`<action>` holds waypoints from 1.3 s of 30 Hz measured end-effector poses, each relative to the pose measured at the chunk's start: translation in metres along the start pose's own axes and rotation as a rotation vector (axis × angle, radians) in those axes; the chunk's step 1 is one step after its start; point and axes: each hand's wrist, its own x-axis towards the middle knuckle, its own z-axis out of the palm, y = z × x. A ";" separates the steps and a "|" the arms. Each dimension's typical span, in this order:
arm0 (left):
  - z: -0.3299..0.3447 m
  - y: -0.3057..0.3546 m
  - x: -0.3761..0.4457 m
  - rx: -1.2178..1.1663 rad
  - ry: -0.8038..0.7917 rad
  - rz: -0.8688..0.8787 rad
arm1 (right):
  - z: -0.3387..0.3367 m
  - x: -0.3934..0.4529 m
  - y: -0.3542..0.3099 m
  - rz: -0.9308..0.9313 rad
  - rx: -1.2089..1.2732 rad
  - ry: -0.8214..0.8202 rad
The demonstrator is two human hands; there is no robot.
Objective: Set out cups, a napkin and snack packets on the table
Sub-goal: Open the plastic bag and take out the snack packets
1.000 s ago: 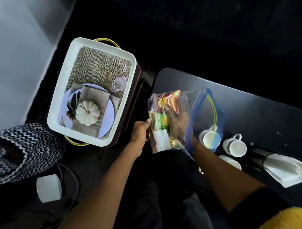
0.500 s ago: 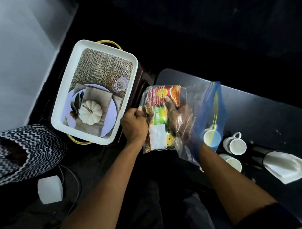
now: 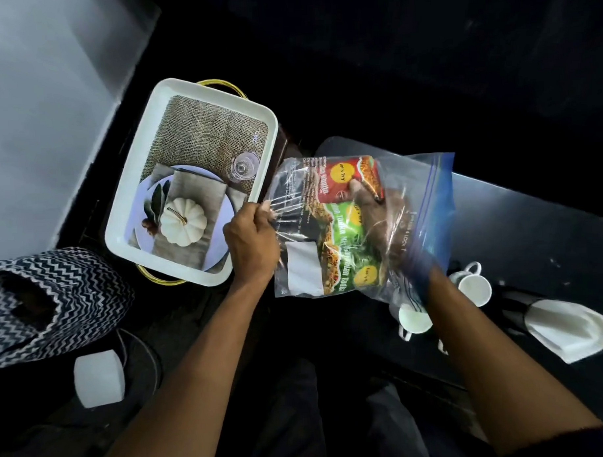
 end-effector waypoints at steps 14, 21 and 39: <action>-0.070 -0.042 0.044 0.056 0.226 -0.081 | -0.020 0.058 -0.079 -0.563 -0.129 0.198; -0.090 -0.062 0.040 -0.022 0.224 -0.090 | -0.010 0.081 -0.058 -0.513 -0.203 0.317; -0.106 -0.054 0.018 -0.127 0.107 0.005 | 0.044 0.130 -0.013 -0.413 -0.397 0.591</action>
